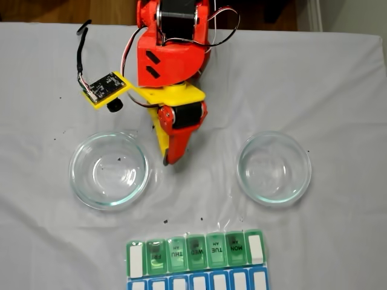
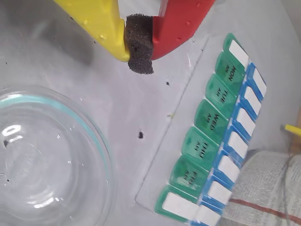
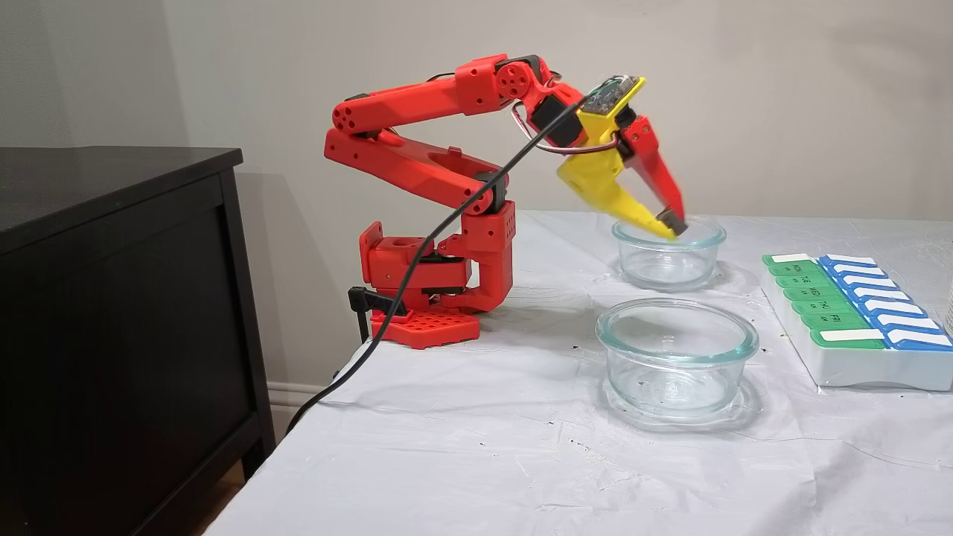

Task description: Sort medicines into box.

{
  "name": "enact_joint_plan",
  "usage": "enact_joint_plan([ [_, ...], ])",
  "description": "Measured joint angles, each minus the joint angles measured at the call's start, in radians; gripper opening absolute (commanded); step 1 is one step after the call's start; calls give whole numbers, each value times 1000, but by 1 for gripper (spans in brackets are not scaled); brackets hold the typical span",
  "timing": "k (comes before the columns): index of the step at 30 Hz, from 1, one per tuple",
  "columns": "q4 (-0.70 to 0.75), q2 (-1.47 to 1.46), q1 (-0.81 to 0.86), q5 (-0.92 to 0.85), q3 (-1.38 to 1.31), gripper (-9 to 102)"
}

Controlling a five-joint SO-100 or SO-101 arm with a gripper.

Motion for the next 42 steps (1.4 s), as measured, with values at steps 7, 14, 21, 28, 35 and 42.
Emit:
enact_joint_plan([
  [7,78,3,-35,40,184,0],
  [14,169,5,-95,60,282,0],
  [21,196,5,-107,104,282,3],
  [28,198,6,-55,164,282,0],
  [35,199,6,11,207,282,0],
  [42,199,14,11,207,282,0],
])
